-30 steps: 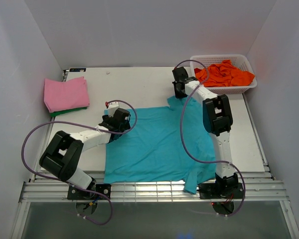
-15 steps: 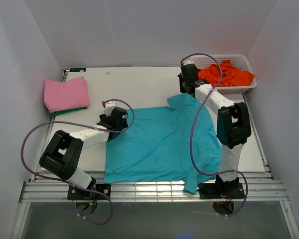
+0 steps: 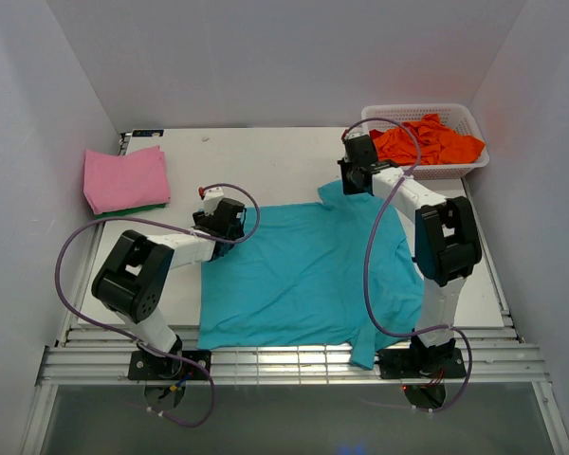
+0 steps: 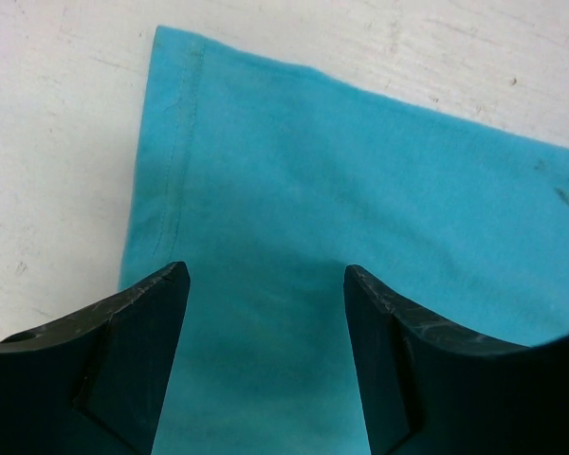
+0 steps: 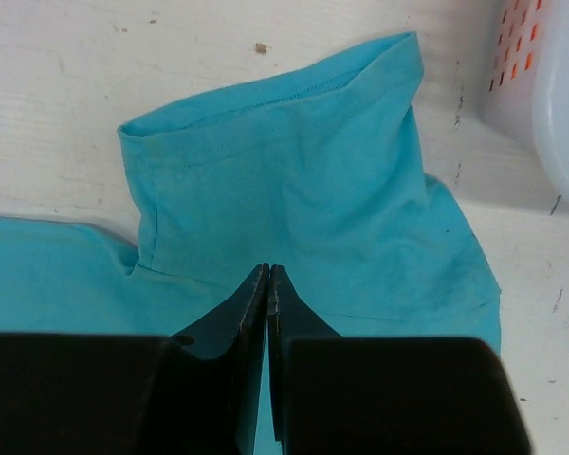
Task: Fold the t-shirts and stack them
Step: Flatten the tshirt out
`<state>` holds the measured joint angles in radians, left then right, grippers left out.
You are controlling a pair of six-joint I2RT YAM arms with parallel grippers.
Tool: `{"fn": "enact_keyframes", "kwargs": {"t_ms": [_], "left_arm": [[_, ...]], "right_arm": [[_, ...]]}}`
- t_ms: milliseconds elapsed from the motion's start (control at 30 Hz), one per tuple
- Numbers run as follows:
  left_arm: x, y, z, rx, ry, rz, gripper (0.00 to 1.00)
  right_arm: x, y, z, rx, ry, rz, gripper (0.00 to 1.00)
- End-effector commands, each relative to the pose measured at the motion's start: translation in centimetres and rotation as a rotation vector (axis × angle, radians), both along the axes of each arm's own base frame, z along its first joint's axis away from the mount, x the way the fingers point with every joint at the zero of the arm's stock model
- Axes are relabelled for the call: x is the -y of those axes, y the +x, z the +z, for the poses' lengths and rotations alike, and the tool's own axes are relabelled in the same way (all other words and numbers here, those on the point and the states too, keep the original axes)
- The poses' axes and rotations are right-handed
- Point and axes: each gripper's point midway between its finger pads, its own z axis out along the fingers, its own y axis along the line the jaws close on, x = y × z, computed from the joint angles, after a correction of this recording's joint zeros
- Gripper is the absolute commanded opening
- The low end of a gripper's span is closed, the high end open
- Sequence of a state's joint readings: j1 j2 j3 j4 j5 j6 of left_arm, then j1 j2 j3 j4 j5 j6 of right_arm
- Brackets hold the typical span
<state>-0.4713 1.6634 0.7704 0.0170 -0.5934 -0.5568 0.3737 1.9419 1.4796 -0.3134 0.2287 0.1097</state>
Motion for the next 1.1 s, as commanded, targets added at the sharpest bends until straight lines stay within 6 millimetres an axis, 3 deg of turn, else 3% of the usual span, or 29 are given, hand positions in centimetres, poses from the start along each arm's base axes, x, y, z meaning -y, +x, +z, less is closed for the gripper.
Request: {"fn": "enact_keyframes", "kwargs": {"t_ms": [0,533,700,900,933,1000,1067], "left_arm": [[-0.3,1.7,1.1,0.037,0.01,0.03,0.77],[-2.3,2.8,-1.5,-0.032,-0.004,0.079,0.77],[-2.8,3.6,-2.4,-0.049,-0.008,0.088,0.77],[-3.0,5.2,-3.4,-0.064,-0.004,0.087,0.77],[-2.9,5.4,-3.5,-0.069,-0.003,0.082,0.77],[-3.0,6.3,-3.7,-0.065,-0.004,0.087,0.77],[-2.9,6.9,-3.9,-0.07,-0.013,0.079,0.77]], "right_arm": [[-0.5,-0.8,-1.7,-0.058,0.015,0.013,0.08],[-1.5,-1.1,-7.6,-0.228,0.006,0.021,0.08],[-2.2,0.7,-7.9,-0.214,0.013,0.013,0.08],[-3.0,2.7,-9.7,-0.233,0.014,0.009,0.08],[-3.4,3.8,-8.8,-0.206,0.025,0.011,0.08],[-3.7,4.1,-9.5,-0.225,0.024,0.013,0.08],[-4.2,4.9,-8.9,-0.207,0.035,0.02,0.08]]}}
